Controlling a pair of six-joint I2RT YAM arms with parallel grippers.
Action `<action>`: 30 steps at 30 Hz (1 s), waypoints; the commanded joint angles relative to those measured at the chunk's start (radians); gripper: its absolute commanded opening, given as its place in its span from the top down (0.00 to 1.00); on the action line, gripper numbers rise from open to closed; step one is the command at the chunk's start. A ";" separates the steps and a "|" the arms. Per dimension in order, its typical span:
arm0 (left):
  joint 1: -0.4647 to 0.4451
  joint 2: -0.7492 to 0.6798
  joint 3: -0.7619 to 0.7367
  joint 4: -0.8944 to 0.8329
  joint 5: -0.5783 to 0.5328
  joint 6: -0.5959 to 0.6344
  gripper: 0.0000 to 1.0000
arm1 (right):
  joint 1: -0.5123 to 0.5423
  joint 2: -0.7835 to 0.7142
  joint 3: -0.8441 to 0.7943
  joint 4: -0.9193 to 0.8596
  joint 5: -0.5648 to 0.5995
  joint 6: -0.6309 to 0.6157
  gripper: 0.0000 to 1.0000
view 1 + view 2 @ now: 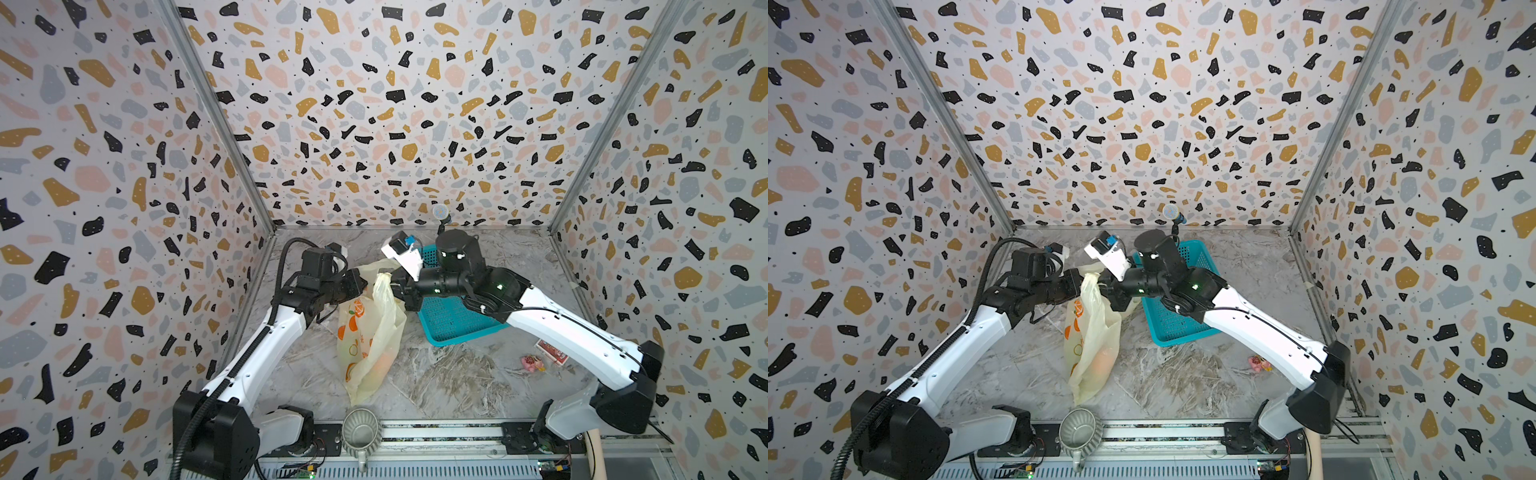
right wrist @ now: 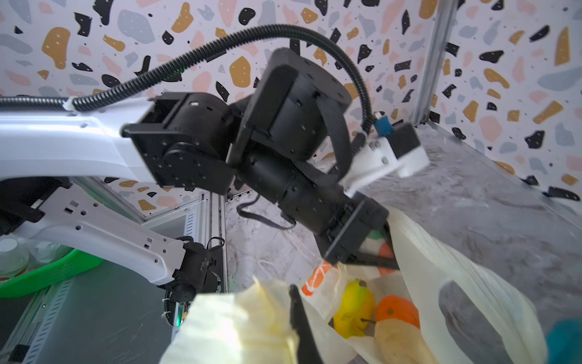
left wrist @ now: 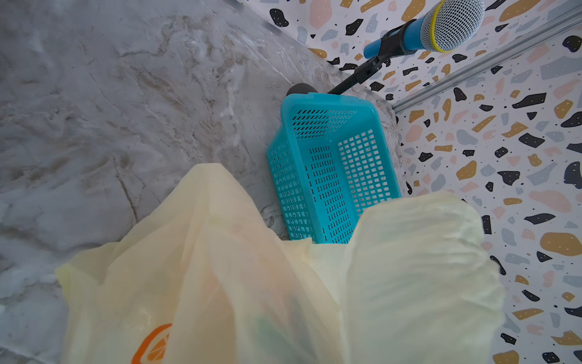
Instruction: Place the fruits into the plastic bag
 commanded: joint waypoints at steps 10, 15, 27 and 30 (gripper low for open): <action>0.079 -0.160 0.047 -0.009 -0.382 -0.012 1.00 | 0.082 0.172 0.410 -0.091 0.037 -0.192 1.00; 0.095 -0.099 0.081 0.067 -0.246 -0.051 1.00 | 0.077 0.143 0.512 -0.098 0.238 -0.315 1.00; 0.095 -0.052 -0.019 0.479 0.065 -0.244 1.00 | 0.014 -0.032 0.398 0.000 0.391 -0.401 1.00; 0.095 -0.070 -0.055 0.568 0.092 -0.265 1.00 | 0.014 -0.050 0.345 -0.027 0.437 -0.417 1.00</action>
